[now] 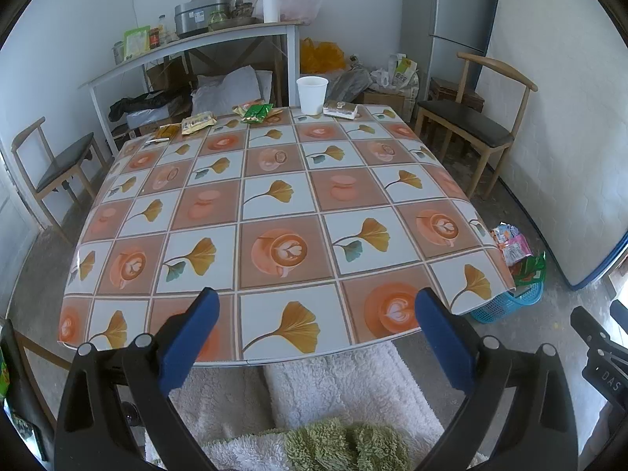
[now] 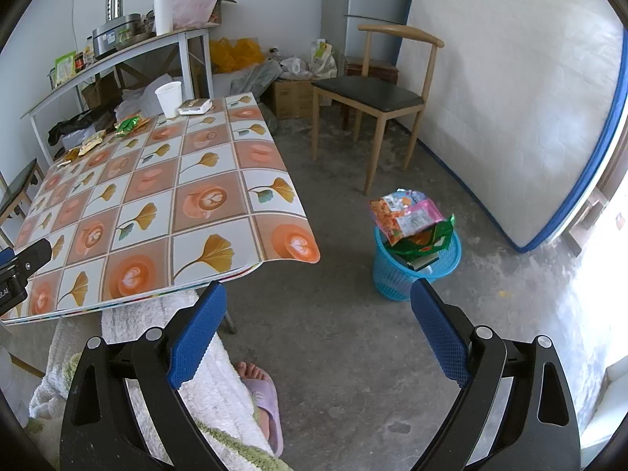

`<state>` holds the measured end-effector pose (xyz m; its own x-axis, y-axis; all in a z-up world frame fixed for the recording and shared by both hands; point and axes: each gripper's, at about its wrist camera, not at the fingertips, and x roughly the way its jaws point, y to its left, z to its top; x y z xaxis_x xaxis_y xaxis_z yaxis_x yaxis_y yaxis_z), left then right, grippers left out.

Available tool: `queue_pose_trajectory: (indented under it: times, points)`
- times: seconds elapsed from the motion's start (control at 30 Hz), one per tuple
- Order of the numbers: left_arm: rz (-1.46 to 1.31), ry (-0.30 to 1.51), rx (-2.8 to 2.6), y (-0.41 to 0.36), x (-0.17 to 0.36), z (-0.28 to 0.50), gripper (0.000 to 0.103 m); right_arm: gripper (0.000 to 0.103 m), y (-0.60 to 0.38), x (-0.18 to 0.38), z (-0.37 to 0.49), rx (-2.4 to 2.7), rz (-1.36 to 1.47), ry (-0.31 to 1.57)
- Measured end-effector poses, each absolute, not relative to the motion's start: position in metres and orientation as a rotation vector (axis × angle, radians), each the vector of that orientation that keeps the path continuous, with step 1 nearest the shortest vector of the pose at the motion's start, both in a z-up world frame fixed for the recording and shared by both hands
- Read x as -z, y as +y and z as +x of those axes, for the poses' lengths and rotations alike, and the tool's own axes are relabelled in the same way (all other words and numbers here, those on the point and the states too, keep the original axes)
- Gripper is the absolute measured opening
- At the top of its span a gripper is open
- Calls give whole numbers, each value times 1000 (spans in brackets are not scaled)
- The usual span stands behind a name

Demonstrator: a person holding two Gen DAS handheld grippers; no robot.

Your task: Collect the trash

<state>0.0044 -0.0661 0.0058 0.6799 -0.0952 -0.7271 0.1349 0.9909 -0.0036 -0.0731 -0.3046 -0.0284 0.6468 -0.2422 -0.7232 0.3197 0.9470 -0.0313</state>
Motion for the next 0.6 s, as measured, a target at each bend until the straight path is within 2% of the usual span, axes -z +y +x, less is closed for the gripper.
queue_pose_trajectory:
  times: [0.6]
  points:
    - [50, 813, 129, -65, -6, 5, 98, 89, -304, 28, -73, 321, 101, 806]
